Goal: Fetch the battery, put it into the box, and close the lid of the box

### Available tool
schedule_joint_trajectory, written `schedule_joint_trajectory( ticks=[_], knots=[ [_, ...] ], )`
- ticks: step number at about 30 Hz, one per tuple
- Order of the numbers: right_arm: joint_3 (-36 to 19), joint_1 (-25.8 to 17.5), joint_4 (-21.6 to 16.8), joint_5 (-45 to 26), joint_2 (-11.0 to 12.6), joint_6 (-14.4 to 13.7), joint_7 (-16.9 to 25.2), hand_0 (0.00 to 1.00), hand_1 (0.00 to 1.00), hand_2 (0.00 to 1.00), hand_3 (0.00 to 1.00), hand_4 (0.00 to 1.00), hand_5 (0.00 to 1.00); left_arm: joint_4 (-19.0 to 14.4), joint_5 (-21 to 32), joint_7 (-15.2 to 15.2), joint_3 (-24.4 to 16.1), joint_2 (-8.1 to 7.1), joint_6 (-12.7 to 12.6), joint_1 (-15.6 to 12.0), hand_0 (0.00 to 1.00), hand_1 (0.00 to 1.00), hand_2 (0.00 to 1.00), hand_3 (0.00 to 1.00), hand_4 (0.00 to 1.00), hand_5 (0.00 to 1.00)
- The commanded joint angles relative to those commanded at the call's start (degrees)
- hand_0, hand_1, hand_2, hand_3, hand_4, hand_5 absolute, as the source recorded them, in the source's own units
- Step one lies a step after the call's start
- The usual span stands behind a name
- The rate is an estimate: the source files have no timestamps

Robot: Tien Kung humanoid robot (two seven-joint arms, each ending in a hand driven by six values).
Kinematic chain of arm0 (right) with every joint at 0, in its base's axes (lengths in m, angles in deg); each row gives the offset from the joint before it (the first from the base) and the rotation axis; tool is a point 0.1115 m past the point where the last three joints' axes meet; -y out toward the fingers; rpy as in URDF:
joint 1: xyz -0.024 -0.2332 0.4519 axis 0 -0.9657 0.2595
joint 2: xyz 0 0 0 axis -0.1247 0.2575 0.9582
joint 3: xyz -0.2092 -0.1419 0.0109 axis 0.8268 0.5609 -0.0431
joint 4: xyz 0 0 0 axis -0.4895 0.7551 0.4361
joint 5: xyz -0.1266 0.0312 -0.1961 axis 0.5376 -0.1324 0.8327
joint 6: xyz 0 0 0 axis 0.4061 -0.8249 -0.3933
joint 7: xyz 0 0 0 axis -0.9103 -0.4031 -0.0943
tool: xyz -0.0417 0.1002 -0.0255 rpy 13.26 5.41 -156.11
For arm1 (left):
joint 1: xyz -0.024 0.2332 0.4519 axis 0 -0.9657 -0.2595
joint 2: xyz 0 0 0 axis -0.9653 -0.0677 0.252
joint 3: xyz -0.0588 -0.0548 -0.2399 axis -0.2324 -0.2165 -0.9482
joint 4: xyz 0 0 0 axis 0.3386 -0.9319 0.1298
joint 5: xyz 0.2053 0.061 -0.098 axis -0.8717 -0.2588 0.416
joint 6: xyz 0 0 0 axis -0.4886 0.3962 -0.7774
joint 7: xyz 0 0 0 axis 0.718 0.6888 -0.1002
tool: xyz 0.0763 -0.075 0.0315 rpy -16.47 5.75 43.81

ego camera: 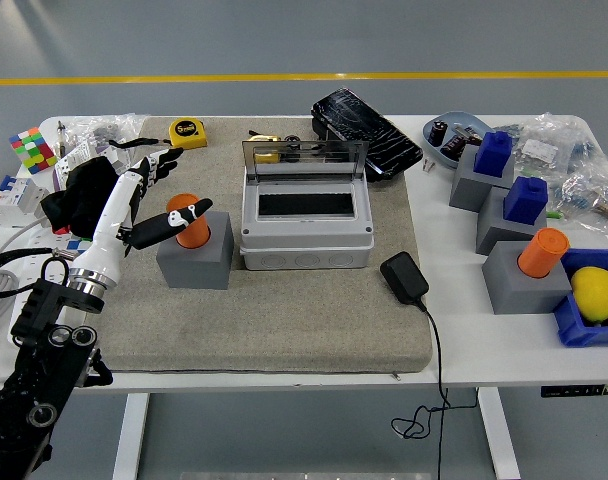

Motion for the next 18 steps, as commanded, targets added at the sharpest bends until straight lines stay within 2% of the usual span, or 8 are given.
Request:
schedule_joint_trajectory(
  ticks=[6,7,12,13,18],
  knots=[
    [0.5,0.1,0.0,-0.4,0.0,0.1,0.2,0.633,0.646,0.675,0.585,0.998,0.525,2.9,3.3,-2.9,1.2,0.02,-1.1,0.3,0.785,0.890,0.928,0.854,0.998,0.452],
    [0.5,0.2,0.0,-0.4,0.0,0.1,0.1,0.635,0.647,0.675,0.584,0.998,0.524,3.4,3.6,-3.2,1.2,0.02,-1.3,0.4,0.731,0.858,0.885,0.817,0.998,0.361],
    [-0.1,0.0,0.0,0.1,0.0,0.1,-0.1,0.635,0.647,0.675,0.584,0.998,0.524,5.5,5.0,-4.1,2.2,0.02,-1.7,1.0,0.731,0.858,0.885,0.817,0.998,0.361],
    [-0.2,0.0,0.0,0.1,0.0,0.1,-0.1,0.633,0.647,0.675,0.584,0.998,0.522,5.8,5.1,-4.2,2.4,0.02,-1.8,1.0,0.645,0.779,0.822,0.768,0.998,0.236],
    [0.1,0.1,0.0,-0.2,0.0,0.1,0.0,0.633,0.647,0.675,0.584,0.998,0.522,7.1,5.3,-4.6,3.3,0.02,-2.0,1.4,0.645,0.779,0.822,0.768,0.998,0.236]
  ],
)
